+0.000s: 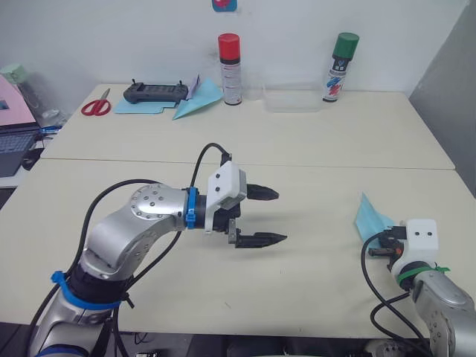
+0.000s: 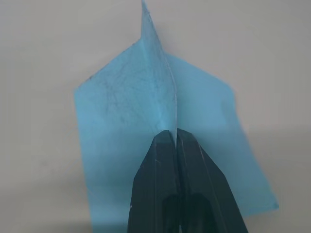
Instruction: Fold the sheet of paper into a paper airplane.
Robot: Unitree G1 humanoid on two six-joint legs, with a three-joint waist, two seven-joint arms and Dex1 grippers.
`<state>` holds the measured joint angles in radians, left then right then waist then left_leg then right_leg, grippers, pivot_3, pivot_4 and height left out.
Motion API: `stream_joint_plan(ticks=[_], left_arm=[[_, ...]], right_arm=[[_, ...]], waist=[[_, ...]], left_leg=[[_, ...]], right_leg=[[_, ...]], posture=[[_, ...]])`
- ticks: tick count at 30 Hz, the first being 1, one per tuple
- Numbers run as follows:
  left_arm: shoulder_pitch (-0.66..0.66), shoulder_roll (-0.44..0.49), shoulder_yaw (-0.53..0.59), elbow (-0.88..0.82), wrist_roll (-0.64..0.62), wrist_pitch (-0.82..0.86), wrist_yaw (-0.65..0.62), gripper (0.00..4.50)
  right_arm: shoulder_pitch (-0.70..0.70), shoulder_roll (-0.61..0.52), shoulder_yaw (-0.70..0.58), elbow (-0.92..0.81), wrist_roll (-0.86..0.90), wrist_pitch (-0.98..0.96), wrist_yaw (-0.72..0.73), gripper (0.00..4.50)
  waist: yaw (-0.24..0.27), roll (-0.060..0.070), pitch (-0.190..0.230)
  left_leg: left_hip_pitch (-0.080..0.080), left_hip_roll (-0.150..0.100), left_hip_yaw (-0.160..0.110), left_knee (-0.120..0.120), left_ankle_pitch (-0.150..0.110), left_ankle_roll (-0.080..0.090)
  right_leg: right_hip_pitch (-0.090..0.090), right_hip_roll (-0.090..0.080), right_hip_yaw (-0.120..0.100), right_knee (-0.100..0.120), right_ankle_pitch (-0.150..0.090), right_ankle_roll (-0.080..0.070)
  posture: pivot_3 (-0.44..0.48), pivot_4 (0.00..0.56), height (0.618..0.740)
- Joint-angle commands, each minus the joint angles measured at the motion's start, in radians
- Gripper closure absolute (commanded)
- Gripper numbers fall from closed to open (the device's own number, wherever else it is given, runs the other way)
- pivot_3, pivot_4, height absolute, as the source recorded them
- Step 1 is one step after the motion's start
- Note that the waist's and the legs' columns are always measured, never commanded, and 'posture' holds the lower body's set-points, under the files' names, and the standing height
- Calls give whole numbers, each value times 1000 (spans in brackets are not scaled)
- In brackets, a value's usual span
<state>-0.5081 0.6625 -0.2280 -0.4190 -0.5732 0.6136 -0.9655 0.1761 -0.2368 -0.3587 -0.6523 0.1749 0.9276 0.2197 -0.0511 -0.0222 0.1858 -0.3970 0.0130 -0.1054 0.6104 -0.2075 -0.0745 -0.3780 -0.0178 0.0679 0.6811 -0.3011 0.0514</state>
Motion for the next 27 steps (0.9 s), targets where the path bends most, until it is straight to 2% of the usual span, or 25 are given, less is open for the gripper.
stream_joint_plan(ticks=[1,4,6,9,12,15,18,22,27], left_arm=[[-3,-1,13,15,25,-48,-32,0],[25,11,37,39,40,-57,-33,0],[57,37,58,68,57,-55,-29,0],[134,84,114,131,79,-33,-2,0],[239,165,163,201,166,-138,-17,0],[307,231,312,285,169,-183,-4,0],[325,261,432,337,165,-195,30,0],[372,362,601,400,184,-185,36,0],[350,395,609,402,169,-181,-13,0]], right_arm=[[5,-23,-18,-49,24,-17,12,3921],[7,-79,-26,-66,36,-75,61,2905],[-1,-145,-30,-59,66,-139,145,2174],[-23,-324,-96,30,197,-184,396,1083],[-27,-565,-179,205,258,-296,685,23],[-49,-825,-258,473,251,-370,910,23],[-55,-954,-272,642,220,-438,1008,23],[-126,-1018,-306,783,231,-449,1031,23],[-222,-1032,-245,880,224,-504,1047,23]], waist=[[0,0,0],[0,0,0],[-2,0,0],[-6,1,0],[-5,1,1],[-1,0,3],[7,-2,3],[6,-2,4],[1,1,4]], left_leg=[[-1,0,0,0,0,0],[-2,-1,2,0,0,0],[-2,-1,2,0,0,0],[-2,0,2,-1,0,0],[-1,0,3,0,0,0],[-1,-1,4,0,0,1],[-1,0,4,0,0,1],[-2,0,5,0,0,0],[-1,0,6,0,0,0]], right_leg=[[0,0,0,0,0,0],[-1,-1,1,-1,0,1],[-2,-1,2,-2,0,1],[-2,0,1,-1,0,1],[-1,-1,2,-1,0,1],[-1,-2,2,-2,0,1],[-1,-2,1,-2,0,1],[-2,-2,2,-2,-1,0],[-2,-3,2,-2,-1,1]], posture=[[0,150,740],[0,150,740],[0,150,740],[0,150,740],[0,150,740],[0,150,740],[0,150,740],[0,150,740],[0,150,740]])
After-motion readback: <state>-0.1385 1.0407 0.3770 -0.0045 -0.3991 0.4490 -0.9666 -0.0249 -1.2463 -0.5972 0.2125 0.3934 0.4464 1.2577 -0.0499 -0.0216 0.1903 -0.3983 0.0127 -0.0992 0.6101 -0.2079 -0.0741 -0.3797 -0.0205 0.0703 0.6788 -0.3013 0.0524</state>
